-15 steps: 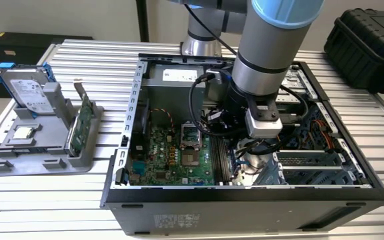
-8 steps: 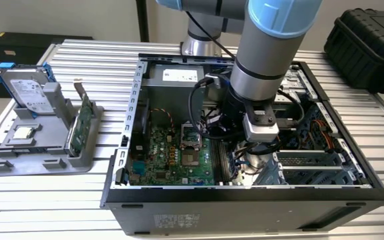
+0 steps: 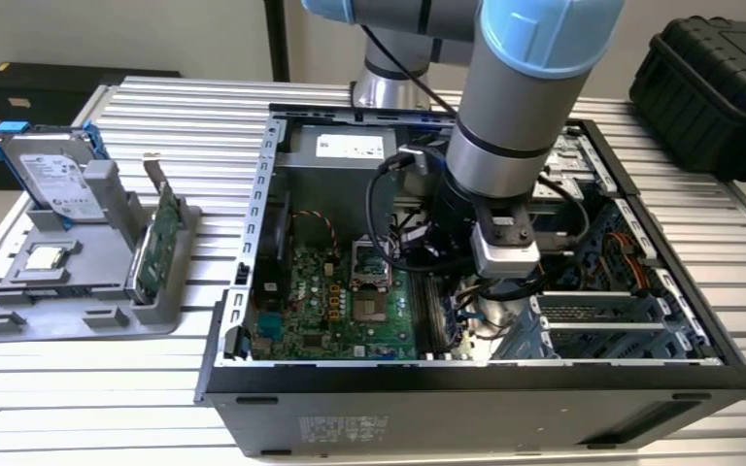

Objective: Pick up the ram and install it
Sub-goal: 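Insert the ram into the slot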

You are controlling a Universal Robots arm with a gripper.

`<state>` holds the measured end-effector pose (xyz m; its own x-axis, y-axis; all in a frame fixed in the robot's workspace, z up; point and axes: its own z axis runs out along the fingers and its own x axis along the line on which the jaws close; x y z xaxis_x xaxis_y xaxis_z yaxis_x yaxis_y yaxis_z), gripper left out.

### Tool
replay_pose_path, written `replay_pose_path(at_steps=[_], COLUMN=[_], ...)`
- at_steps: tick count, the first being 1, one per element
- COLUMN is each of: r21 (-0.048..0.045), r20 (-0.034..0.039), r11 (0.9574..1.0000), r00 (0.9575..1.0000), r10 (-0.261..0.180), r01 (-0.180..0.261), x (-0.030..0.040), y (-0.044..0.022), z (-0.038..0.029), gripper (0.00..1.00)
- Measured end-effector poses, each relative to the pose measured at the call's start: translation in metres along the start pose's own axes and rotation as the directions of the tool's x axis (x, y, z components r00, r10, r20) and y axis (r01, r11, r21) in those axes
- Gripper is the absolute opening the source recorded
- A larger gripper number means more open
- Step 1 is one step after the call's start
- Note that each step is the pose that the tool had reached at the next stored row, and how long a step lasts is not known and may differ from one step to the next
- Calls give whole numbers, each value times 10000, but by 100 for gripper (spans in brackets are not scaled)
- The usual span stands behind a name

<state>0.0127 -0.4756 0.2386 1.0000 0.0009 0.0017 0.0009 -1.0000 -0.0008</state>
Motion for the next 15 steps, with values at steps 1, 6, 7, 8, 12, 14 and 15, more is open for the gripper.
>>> replay_pose_path(at_steps=[1, 6, 7, 8, 12, 14, 15], r21=[-3, -2, -4, -3, -4, -1, -3], r20=[1, 1, 1, 1, 1, 1, 1], r11=[10000, 10000, 10000, 10000, 10000, 10000, 10000], r00=[10000, 10000, 10000, 10000, 10000, 10000, 10000], r10=[-1, -1, -1, -1, 0, 0, -1], r01=[1, 1, 1, 1, 0, 0, 1], x=[0, 0, 1, 2, 7, 12, 16], y=[-3, -35, -39, -43, -61, -71, -74], z=[6, 53, 70, 89, 122, 130, 133], gripper=[0, 0, 0, 0, 0, 0, 0])
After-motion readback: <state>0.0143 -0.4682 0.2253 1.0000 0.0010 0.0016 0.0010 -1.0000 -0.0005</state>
